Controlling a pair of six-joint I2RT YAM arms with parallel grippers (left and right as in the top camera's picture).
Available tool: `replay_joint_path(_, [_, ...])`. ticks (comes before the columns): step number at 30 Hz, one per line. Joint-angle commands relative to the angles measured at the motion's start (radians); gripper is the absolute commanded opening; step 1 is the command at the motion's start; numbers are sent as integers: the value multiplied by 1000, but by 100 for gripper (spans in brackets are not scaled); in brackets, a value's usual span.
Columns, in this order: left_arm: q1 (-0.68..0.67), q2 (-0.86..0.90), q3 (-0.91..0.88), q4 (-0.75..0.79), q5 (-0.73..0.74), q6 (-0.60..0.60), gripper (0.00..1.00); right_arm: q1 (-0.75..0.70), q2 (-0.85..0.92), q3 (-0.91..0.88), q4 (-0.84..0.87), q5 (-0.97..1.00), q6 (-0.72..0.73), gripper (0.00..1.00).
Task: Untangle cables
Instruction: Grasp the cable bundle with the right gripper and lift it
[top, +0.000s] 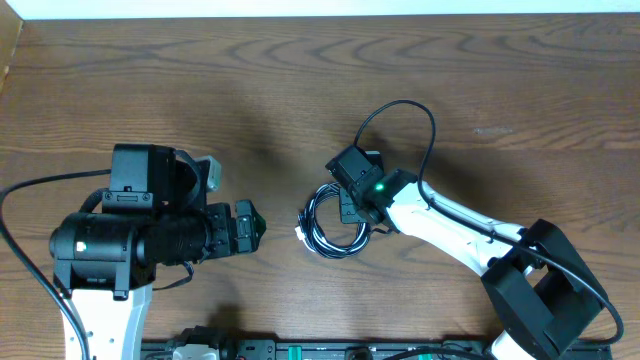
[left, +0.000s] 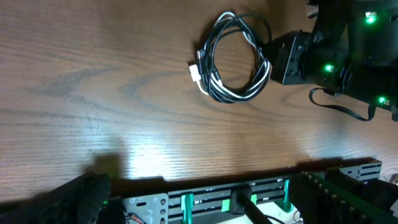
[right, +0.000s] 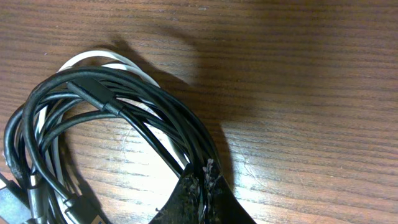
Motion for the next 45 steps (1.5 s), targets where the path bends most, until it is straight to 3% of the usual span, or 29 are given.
replay_joint_path(1, [-1, -5, 24, -8, -6, 10, 98, 11, 4, 2, 14, 72, -27, 1])
replay_joint_path(5, [-1, -5, 24, -9, -6, 10, 98, -4, -82, 110, -24, 74, -165, 1])
replay_joint_path(11, [-1, -5, 24, -8, -6, 10, 98, -21, -319, 415, -116, 74, -367, 1])
replay_joint_path(17, [-1, -5, 24, -8, -6, 9, 98, -21, -495, 502, -191, 74, -402, 1])
replay_joint_path(22, [-1, -5, 24, 45, 119, 51, 98, -5, -475, 497, -347, 73, -391, 1])
replay_joint_path(24, [-1, -3, 24, 130, 211, 129, 98, 17, -466, 499, -346, 73, -396, 1])
replay_joint_path(30, [-2, 31, 24, 184, 239, 148, 98, 26, -487, 588, -322, 75, -438, 1])
replay_joint_path(35, [-26, 58, 18, 145, 407, 336, 98, 25, -487, 643, -323, 73, -444, 1])
replay_joint_path(45, [-117, 126, 8, 224, 407, 368, 99, 26, -486, 663, -340, 63, -444, 1])
